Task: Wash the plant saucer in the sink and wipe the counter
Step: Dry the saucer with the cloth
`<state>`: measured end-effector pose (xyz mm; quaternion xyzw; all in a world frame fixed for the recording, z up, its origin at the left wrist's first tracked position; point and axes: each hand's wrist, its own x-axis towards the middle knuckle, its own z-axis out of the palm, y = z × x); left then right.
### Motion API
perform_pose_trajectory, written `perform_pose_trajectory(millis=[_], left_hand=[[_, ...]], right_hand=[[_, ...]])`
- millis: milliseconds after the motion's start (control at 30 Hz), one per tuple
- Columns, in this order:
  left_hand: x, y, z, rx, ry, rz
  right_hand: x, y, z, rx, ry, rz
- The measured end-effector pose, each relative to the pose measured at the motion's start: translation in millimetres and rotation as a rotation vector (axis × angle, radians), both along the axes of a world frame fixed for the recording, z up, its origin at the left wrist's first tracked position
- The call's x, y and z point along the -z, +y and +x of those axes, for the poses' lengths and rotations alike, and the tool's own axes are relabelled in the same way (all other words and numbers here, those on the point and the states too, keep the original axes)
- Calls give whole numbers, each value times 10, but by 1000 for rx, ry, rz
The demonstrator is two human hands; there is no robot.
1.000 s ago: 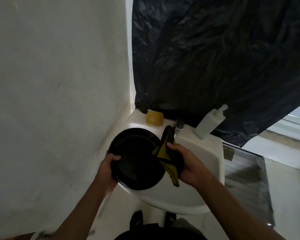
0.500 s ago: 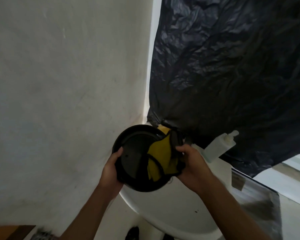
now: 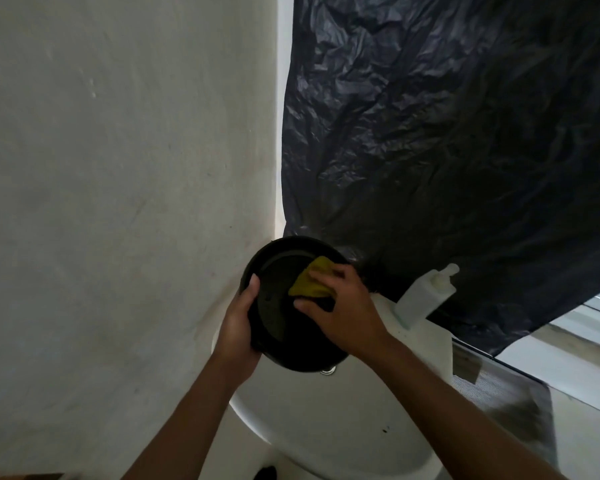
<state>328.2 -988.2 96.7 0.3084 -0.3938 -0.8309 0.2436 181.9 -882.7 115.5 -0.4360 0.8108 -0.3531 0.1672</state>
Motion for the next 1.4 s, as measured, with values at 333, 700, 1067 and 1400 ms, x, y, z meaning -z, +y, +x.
perform_pose_trajectory(millis=[333, 700, 1067, 1400], left_hand=[[-45, 51, -55, -38, 14, -8], [-117, 85, -146, 38, -55, -96], [-220, -118, -63, -108, -55, -83], [-117, -311, 51, -167, -87, -102]], right_hand=[[77, -22, -49, 170, 73, -113], [-88, -335, 16, 176, 292, -150], [-150, -352, 448, -273, 279, -97], [42, 28, 61, -170, 347, 96]])
